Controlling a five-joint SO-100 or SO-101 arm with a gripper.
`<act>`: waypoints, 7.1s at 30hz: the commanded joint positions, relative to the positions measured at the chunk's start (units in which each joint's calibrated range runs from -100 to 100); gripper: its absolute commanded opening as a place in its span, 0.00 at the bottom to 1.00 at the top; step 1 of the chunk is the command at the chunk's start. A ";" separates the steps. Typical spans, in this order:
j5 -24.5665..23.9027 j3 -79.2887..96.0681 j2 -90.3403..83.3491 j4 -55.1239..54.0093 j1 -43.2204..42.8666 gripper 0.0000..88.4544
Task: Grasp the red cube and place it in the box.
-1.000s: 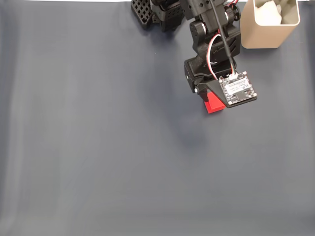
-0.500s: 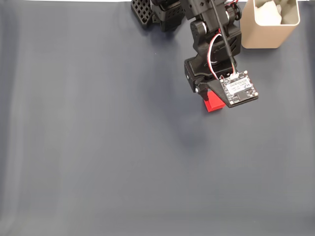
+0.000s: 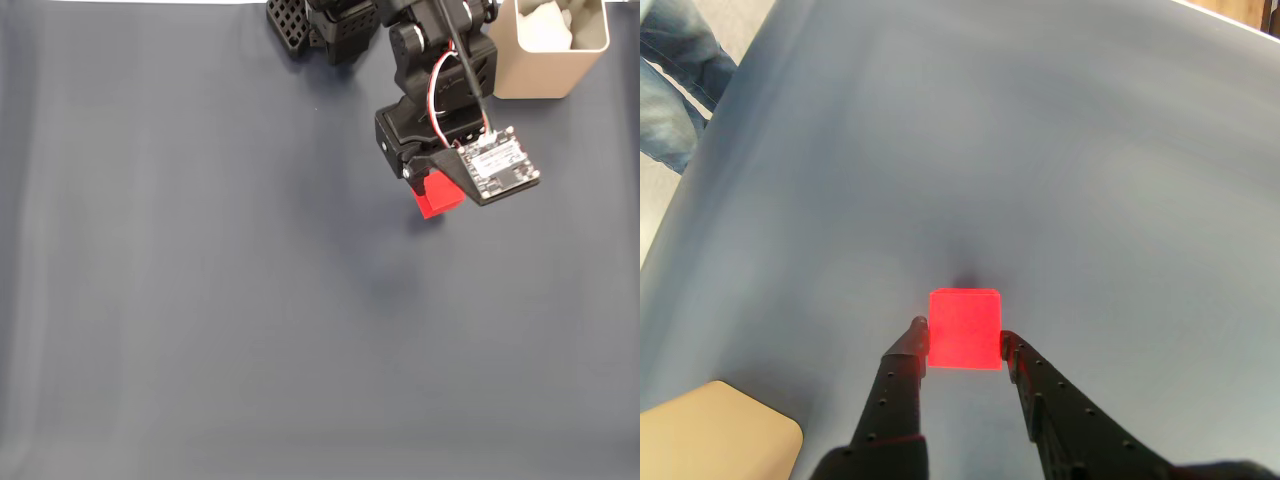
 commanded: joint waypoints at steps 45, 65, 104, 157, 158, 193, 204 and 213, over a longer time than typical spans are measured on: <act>5.76 -27.85 -18.23 35.90 -37.07 0.03; 8.94 -27.94 -10.70 30.16 -41.33 0.03; 8.74 -26.03 -8.36 21.79 -40.97 0.20; 4.25 -23.93 -12.78 19.82 -30.75 0.02; 4.15 -23.93 -12.86 19.90 -29.12 0.00; 3.71 14.90 -41.34 0.69 20.73 0.00; 3.71 34.78 -52.85 -5.22 20.73 0.00; 3.76 45.44 -58.56 -8.01 20.58 0.00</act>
